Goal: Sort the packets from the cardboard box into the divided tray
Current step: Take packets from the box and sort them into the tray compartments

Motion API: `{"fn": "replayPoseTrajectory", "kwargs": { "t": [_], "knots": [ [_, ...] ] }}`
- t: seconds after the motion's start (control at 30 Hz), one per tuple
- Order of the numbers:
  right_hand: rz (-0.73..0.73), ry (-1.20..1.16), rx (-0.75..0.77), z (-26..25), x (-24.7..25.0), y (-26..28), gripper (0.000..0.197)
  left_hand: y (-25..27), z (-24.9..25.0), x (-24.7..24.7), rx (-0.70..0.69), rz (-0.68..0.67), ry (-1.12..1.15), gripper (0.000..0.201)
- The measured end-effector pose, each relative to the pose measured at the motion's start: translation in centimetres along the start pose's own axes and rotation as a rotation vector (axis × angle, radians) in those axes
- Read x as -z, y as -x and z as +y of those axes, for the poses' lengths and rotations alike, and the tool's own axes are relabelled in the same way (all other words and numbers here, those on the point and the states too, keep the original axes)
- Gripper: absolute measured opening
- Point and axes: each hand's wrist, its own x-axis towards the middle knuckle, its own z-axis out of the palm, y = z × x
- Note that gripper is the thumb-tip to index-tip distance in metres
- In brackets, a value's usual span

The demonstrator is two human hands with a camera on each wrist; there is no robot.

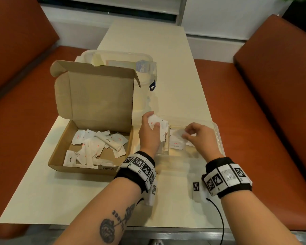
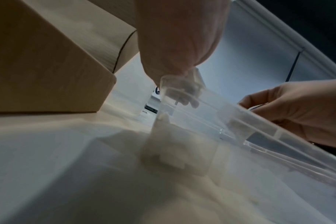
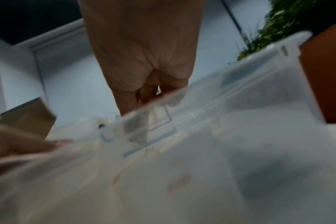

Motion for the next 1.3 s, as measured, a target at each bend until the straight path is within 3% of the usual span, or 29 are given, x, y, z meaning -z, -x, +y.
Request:
{"fn": "replayPoseTrajectory", "kwargs": {
  "t": [0.13, 0.3, 0.43, 0.63, 0.93, 1.1, 1.2, 1.3],
  "knots": [
    [0.089, 0.017, -0.028, 0.6, 2.1, -1.0, 0.012, 0.0, -0.1, 0.0, -0.004, 0.013, 0.006, 0.039],
    [-0.136, 0.338, -0.081, 1.6, 3.1, -1.6, 0.004, 0.0, 0.0, -0.2, 0.002, 0.021, -0.004, 0.039],
    [-0.226, 0.386, -0.067, 1.8, 2.0, -1.4, 0.008, 0.1, 0.1, -0.2, 0.002, 0.021, -0.008, 0.038],
    [-0.14, 0.413, -0.03, 2.1, 0.6, -1.5, 0.01, 0.2, 0.1, -0.1, -0.009, 0.016, -0.024, 0.038],
    [-0.124, 0.422, -0.02, 2.2, 0.1, -1.3, 0.009, 0.4, 0.4, -0.1, -0.006, 0.007, -0.02, 0.038],
    [0.047, 0.281, 0.148, 0.8, -0.3, -0.7, 0.01, 0.2, 0.2, -0.2, -0.014, 0.017, -0.036, 0.038],
    [-0.074, 0.378, 0.246, 0.0, -1.3, -0.6, 0.017, 0.2, 0.1, -0.3, -0.018, 0.034, -0.056, 0.038],
    [-0.178, 0.563, 0.248, -0.1, -2.5, -0.8, 0.025, 0.3, 0.3, -0.4, -0.016, 0.044, -0.069, 0.038]
  ]
}}
